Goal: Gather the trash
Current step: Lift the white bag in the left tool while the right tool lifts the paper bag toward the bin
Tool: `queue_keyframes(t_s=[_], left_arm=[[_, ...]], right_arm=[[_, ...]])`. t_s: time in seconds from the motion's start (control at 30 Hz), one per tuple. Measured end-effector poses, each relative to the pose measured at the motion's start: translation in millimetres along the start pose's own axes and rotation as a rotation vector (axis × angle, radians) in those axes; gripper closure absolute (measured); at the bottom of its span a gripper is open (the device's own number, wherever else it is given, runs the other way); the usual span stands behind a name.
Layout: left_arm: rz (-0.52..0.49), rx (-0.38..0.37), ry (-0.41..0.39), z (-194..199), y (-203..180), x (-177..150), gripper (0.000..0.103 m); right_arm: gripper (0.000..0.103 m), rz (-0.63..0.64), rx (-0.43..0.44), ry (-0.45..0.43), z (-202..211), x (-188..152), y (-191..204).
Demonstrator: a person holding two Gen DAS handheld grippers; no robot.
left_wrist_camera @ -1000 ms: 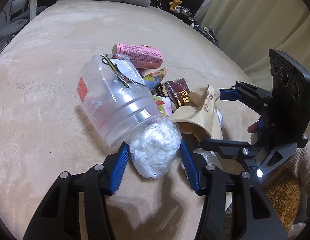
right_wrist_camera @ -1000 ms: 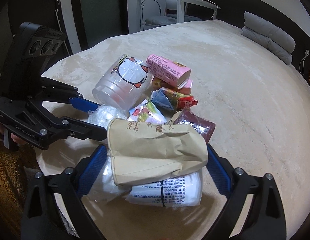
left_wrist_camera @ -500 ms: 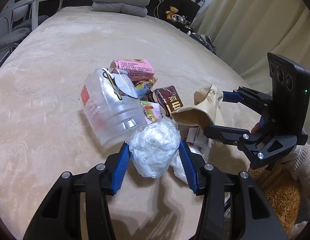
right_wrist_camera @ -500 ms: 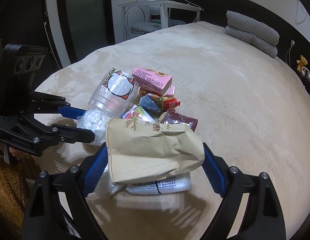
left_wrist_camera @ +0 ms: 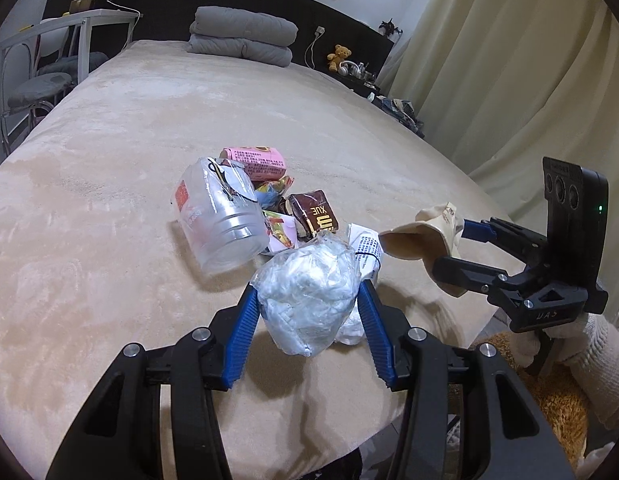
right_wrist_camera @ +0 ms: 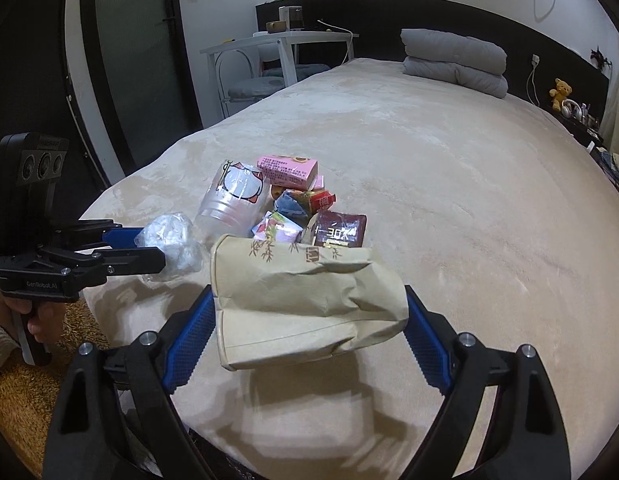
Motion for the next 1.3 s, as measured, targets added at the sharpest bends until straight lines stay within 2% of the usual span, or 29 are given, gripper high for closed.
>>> queue_keyframes(t_s=[0.33, 0.7, 1.0, 1.3], left_arm=[[0.031, -0.017, -0.068, 32.0, -7.3, -34.2, 0.054], [0.004, -0.026, -0.104, 54.5, -27.4, -71.6, 0.054], [0.005, -0.035, -0.1, 64.9, -35.8, -98.5, 0.054], [0.006, -0.029, -0.06, 62.6, -39.1, -123.8, 0.054]], right_arm=[[0.016, -0.073, -0.016, -0.039, 36.9, -29.5, 19.2], [0.016, -0.133, -0.011, -0.052, 65.3, -64.1, 44.7], [0.016, -0.172, -0.007, -0.057, 80.9, -88.2, 57.6], [0.016, -0.214, 0.016, -0.014, 83.9, -110.9, 66.5]])
Point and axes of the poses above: each gripper's, at about its wrist camera, not at the fingertips, and z roughly against the way its jaws point, y to its left, x to its top, the point moved 3 cm from there along -z, roughly the way its jaws point, and after that the axes turned 11 degrees about z, right-handed, at the moved point
